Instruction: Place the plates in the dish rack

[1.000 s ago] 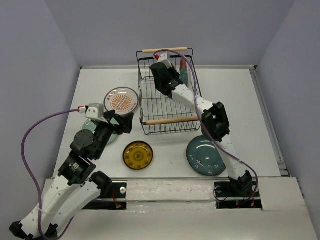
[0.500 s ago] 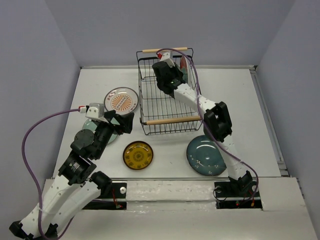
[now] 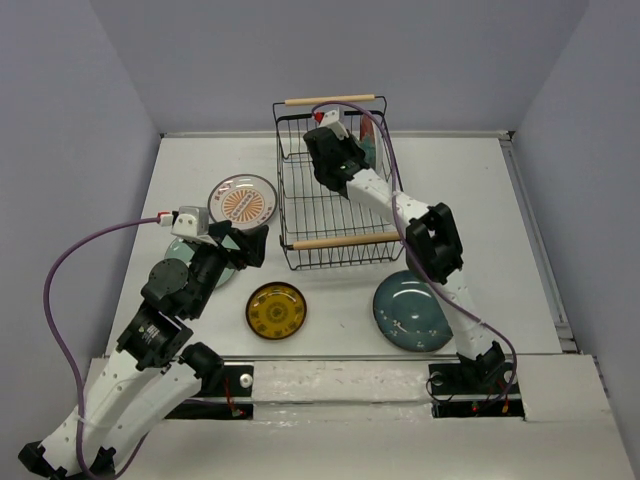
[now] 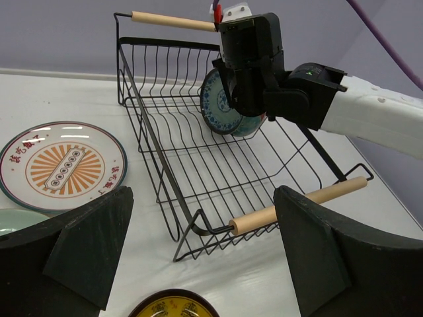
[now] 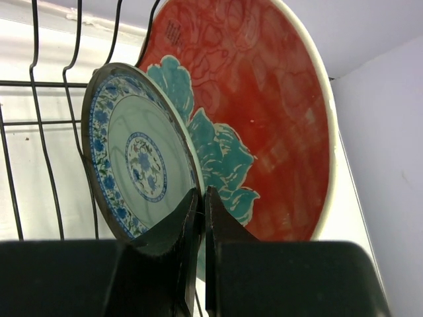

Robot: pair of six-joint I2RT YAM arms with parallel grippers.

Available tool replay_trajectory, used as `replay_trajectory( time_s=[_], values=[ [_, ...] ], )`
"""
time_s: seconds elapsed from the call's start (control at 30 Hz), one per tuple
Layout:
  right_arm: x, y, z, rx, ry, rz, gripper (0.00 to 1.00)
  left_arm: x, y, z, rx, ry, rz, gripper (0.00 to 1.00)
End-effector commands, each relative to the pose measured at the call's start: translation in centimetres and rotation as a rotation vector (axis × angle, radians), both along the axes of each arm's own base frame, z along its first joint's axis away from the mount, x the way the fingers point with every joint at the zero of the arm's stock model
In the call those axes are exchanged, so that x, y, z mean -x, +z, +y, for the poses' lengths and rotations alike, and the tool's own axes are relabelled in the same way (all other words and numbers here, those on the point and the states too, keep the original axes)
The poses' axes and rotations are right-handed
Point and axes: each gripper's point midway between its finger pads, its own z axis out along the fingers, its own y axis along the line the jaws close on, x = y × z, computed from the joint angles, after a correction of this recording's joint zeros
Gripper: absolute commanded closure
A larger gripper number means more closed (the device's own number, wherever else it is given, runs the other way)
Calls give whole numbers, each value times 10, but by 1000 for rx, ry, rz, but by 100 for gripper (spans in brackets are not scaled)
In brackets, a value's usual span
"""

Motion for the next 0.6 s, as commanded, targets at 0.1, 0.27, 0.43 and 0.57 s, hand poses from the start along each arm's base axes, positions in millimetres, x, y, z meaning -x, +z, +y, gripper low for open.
replay_trajectory(
  time_s=[0.1, 0.27, 0.43, 0.57],
  values=[
    [-8, -4, 7, -57, 0, -29, 83, 2, 30, 0, 49, -5, -66, 1],
    [-12, 7, 11, -82, 11, -51, 66, 2, 29, 0, 48, -5, -65, 1],
    [-5, 58, 16, -196, 75, -112, 54, 1, 28, 0, 46, -2, -61, 1],
    [17, 101, 41, -457, 256, -127, 41, 0, 27, -2, 43, -6, -56, 1]
  ],
)
